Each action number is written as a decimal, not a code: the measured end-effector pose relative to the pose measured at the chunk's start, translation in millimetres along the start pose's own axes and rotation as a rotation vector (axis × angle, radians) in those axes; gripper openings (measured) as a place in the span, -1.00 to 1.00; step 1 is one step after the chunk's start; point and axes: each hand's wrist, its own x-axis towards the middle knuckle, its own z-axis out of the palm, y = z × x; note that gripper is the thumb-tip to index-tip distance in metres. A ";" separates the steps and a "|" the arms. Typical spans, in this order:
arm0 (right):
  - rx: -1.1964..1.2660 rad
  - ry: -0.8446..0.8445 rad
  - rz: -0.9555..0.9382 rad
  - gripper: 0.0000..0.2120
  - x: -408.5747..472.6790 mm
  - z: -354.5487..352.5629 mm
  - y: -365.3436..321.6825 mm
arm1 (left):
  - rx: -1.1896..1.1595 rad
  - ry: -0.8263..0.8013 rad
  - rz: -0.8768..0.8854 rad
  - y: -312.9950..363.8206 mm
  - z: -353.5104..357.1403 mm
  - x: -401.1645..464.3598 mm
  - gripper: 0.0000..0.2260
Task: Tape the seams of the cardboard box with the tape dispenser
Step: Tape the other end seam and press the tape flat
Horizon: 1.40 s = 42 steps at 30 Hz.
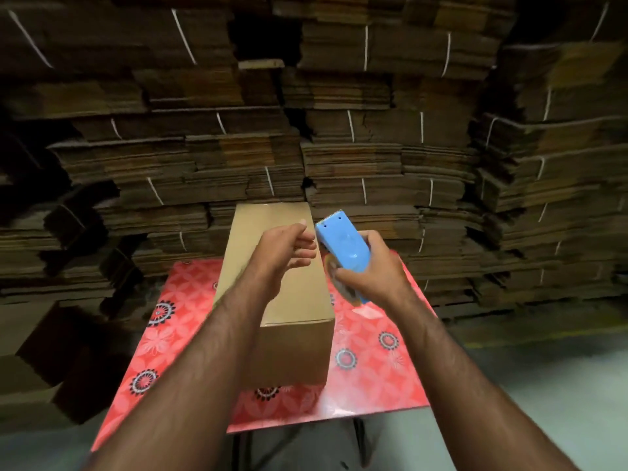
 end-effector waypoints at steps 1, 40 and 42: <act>-0.001 -0.004 -0.017 -0.48 -5.5 4.4 -12.4 | -0.009 -0.006 0.001 7.8 -9.5 -2.9 -0.71; -0.108 -0.080 -0.259 -0.51 -31.4 50.3 -77.8 | 0.017 -0.203 0.072 43.6 -114.0 -37.6 -0.85; -0.141 -0.079 -0.269 -0.51 -24.3 44.0 -69.4 | 0.085 -0.116 0.124 39.7 -104.0 -30.6 -0.80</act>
